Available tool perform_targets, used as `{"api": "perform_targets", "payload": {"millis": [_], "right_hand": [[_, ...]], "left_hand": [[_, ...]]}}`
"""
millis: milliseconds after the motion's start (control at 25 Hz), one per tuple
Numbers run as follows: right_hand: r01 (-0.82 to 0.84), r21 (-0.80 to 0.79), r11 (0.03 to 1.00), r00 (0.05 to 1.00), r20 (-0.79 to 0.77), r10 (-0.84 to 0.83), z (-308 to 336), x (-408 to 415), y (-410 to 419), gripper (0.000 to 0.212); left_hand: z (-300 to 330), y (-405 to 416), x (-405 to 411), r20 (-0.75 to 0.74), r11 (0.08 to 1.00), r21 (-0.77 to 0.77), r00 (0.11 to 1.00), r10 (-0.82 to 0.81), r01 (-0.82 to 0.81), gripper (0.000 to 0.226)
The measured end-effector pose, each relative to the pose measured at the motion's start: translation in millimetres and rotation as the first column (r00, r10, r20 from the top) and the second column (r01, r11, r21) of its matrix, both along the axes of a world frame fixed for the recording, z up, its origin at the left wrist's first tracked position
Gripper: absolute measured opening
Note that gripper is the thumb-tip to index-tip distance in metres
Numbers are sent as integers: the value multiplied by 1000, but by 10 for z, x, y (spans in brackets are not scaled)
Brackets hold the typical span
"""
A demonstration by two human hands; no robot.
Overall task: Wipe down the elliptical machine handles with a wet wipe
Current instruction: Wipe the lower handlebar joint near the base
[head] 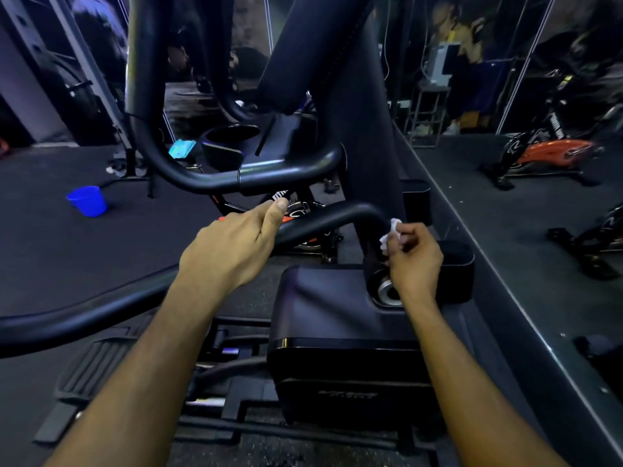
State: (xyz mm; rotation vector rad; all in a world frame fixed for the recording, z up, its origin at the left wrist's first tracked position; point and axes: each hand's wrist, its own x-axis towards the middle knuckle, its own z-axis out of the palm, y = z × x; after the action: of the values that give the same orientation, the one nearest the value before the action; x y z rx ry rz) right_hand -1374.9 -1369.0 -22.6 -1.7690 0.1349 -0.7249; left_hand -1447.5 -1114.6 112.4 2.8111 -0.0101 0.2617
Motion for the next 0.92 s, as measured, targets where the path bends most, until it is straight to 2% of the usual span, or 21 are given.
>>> {"api": "perform_targets", "payload": {"millis": [120, 280, 400, 520, 640, 720, 800, 920], "right_hand": [[-38, 77, 996, 988, -148, 49, -30, -13, -148, 5], [-115, 79, 990, 980, -156, 126, 180, 78, -378, 2], [-327, 29, 945, 925, -196, 326, 438, 378, -542, 6], [-632, -17, 774, 720, -381, 580, 547, 794, -610, 12], [-830, 143, 539, 399, -522, 754, 578, 1044, -636, 15], [-847, 356, 395, 195, -484, 853, 598, 1045, -619, 21], [-811, 510, 286, 18, -468, 884, 628, 1084, -581, 47], [-883, 452, 128, -173, -567, 805, 724, 1166, -441, 76]], "left_hand": [[-20, 7, 9, 9, 999, 38, 1000, -1, 1, 69], [-42, 45, -4, 1, 999, 43, 1000, 10, -10, 78], [-41, 72, 17, -19, 999, 43, 1000, 20, -19, 79], [-66, 80, 17, -8, 999, 45, 1000, 25, -25, 81], [-86, 63, 16, 4, 997, 42, 998, 58, -58, 85], [-94, 58, 34, 2, 995, 33, 996, 91, -91, 91], [-104, 25, 80, 2, 985, 38, 986, 168, -168, 95], [-94, -61, 144, -17, 961, 12, 961, 277, -277, 95]]}}
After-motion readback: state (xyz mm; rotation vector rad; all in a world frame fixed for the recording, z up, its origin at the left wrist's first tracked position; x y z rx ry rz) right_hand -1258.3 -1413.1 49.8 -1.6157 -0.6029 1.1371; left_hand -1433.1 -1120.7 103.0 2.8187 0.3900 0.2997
